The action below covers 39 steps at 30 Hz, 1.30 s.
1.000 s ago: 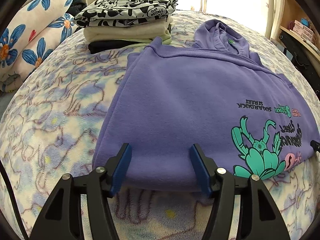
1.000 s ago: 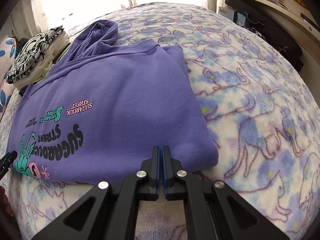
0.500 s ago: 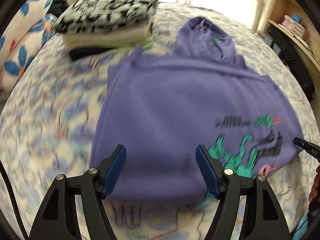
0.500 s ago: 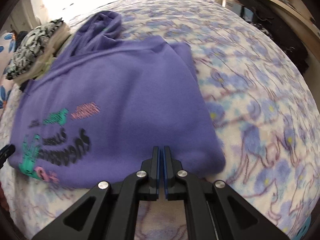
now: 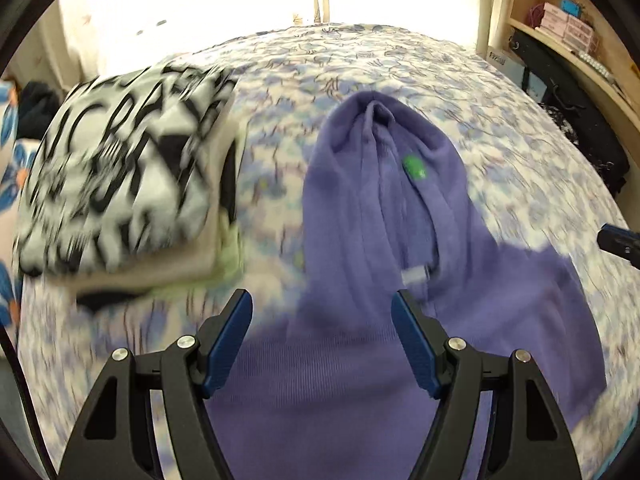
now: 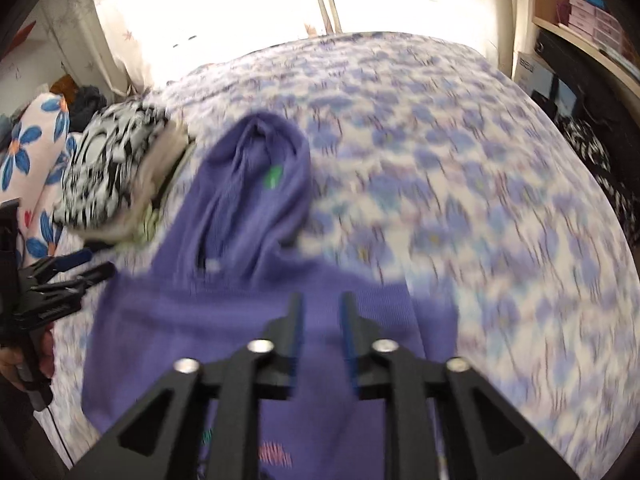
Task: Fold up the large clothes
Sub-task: 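Grasp the hood with both tools and lift it, then lay the hood over the folded body with both tools and release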
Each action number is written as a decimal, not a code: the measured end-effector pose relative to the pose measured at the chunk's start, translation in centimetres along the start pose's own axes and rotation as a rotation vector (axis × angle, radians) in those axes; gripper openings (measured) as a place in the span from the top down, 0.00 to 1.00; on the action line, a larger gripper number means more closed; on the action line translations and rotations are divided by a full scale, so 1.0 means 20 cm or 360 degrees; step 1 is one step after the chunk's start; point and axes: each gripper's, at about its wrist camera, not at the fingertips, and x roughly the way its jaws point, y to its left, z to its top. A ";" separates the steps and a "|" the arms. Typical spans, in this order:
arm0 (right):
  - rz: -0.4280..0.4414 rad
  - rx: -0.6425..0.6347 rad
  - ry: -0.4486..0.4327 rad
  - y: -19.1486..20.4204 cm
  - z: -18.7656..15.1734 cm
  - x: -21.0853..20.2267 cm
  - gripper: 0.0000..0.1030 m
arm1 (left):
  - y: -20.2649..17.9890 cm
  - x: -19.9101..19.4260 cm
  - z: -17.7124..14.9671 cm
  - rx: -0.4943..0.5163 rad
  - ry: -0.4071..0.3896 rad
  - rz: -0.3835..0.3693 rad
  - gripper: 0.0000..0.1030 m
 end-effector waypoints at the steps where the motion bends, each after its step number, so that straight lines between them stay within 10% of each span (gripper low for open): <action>1: 0.0009 0.0005 -0.0004 0.00 0.06 0.04 0.65 | -0.01 0.05 0.08 0.0009 0.0011 0.0001 0.32; 10: 0.0138 0.0109 0.0038 0.00 0.46 0.45 0.65 | 0.04 0.48 0.45 -0.0070 0.0095 0.0102 0.32; 24: 0.0125 0.0188 0.0217 0.00 0.70 1.03 0.65 | 0.08 0.93 0.54 -0.0118 0.0227 0.0059 0.32; 28: 0.0118 0.0190 0.0254 0.02 0.72 1.13 0.66 | 0.10 0.97 0.53 -0.0167 0.0241 -0.0106 0.73; 30: 0.0123 0.0187 0.0270 0.03 0.72 1.16 0.88 | 0.09 0.95 0.52 -0.0157 0.0236 -0.0134 0.90; 39: 0.0155 0.0071 0.0013 0.08 0.63 0.75 0.95 | 0.07 0.56 0.47 -0.0161 0.0066 -0.0094 0.96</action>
